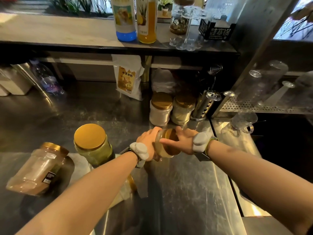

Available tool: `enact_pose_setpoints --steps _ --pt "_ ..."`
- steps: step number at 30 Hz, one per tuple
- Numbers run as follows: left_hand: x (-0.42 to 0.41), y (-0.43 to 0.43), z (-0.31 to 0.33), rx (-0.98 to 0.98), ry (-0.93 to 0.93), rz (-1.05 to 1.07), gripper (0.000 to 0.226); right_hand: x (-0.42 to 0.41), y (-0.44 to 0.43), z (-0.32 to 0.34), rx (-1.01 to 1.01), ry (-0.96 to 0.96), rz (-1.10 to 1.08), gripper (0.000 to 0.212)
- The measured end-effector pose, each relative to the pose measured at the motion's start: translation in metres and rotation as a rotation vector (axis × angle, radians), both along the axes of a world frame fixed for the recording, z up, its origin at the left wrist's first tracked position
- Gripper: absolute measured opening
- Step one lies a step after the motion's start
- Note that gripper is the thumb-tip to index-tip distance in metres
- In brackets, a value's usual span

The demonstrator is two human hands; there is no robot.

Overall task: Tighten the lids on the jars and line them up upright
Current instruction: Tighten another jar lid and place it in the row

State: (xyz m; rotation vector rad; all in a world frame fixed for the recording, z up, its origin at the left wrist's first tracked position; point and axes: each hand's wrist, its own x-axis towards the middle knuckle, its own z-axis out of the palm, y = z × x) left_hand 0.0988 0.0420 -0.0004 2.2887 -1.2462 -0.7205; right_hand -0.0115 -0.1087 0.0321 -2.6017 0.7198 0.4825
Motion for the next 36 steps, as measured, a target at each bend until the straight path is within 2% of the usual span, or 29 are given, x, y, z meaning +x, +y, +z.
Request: enact_pose_setpoints --steps 3,7,10,13,16,21,24,28,31,34,36 --pt "-0.002 -0.002 0.001 -0.001 -0.019 -0.005 0.096 -0.003 -0.002 0.004 0.017 -0.013 0.041 0.114" --pt "-0.002 -0.001 -0.004 0.014 -0.042 0.009 0.102 -0.011 -0.004 0.013 0.01 -0.124 0.358 0.118" --pt "-0.001 0.0 -0.006 0.003 -0.004 0.032 0.103 -0.016 -0.003 0.014 -0.043 -0.153 0.47 0.119" --pt "0.0 -0.002 -0.007 0.004 -0.029 0.031 0.1 -0.017 -0.004 0.013 -0.052 -0.233 0.473 0.104" --pt "-0.002 -0.004 -0.009 0.04 -0.086 0.022 0.094 -0.017 -0.007 0.013 0.011 -0.18 0.41 0.097" --pt "-0.003 -0.006 -0.013 0.013 -0.138 0.011 0.092 -0.015 -0.01 0.009 0.014 -0.079 0.223 0.092" --pt "-0.001 -0.004 -0.016 0.003 -0.132 0.01 0.093 -0.02 -0.008 0.007 -0.004 -0.083 0.183 0.098" --pt "0.003 -0.003 -0.02 0.006 -0.118 0.042 0.098 -0.025 -0.007 0.014 -0.04 -0.252 0.339 0.111" --pt "0.005 -0.002 -0.024 0.048 -0.144 0.035 0.103 -0.025 -0.006 0.017 -0.1 -0.316 0.494 0.112" --pt "0.002 -0.006 -0.024 0.064 -0.168 0.039 0.096 -0.025 -0.003 0.016 -0.088 -0.298 0.482 0.105" --pt "-0.002 -0.014 -0.02 0.16 -0.226 0.061 0.092 -0.025 -0.001 0.015 -0.076 -0.236 0.431 0.101"
